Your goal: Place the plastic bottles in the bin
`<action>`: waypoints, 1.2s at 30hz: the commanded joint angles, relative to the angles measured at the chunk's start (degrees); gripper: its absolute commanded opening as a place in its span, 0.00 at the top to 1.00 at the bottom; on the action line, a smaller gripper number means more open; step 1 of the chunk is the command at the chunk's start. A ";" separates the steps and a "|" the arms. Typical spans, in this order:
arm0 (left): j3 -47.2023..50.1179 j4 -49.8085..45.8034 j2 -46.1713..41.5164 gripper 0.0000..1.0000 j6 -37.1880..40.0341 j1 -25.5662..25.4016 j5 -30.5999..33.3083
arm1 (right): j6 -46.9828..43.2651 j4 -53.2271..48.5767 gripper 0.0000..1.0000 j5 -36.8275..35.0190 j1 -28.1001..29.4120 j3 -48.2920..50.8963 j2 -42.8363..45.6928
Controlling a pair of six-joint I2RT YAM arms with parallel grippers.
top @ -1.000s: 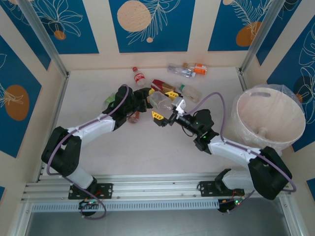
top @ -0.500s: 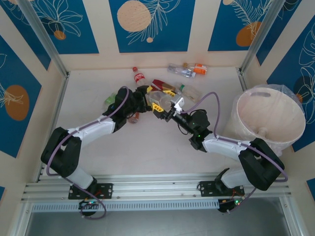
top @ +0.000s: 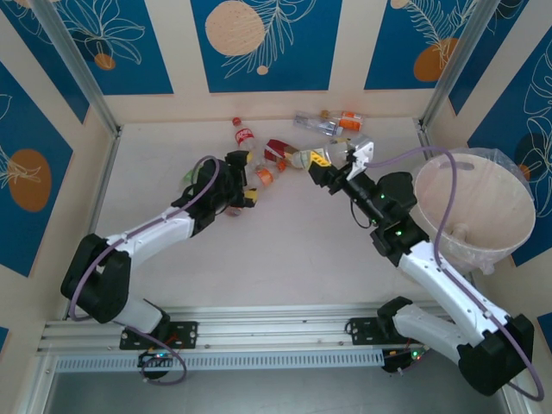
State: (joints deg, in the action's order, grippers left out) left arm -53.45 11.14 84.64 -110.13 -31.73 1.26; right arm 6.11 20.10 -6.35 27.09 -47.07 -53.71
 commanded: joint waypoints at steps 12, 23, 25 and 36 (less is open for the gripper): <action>-1.19 -12.06 -1.30 0.00 43.76 1.87 12.95 | -0.28 -40.03 0.58 -2.32 -7.68 -21.41 1.92; 5.80 -4.16 -0.78 0.00 52.09 8.18 0.48 | -3.75 -55.99 0.60 -8.50 -8.13 -38.59 -0.07; 7.86 -1.06 -0.99 0.00 50.48 8.83 -0.71 | -4.53 -58.13 0.60 -10.89 -8.12 -41.18 -0.08; 12.09 3.13 -4.20 0.00 56.45 9.31 3.74 | -9.08 -70.31 0.60 -33.94 -8.23 -53.34 1.62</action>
State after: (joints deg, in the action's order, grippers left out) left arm -42.59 11.88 82.54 -56.77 -22.94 3.11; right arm -0.12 -45.67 -29.45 19.09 -97.17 -53.60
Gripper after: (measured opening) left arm 0.998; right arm 0.602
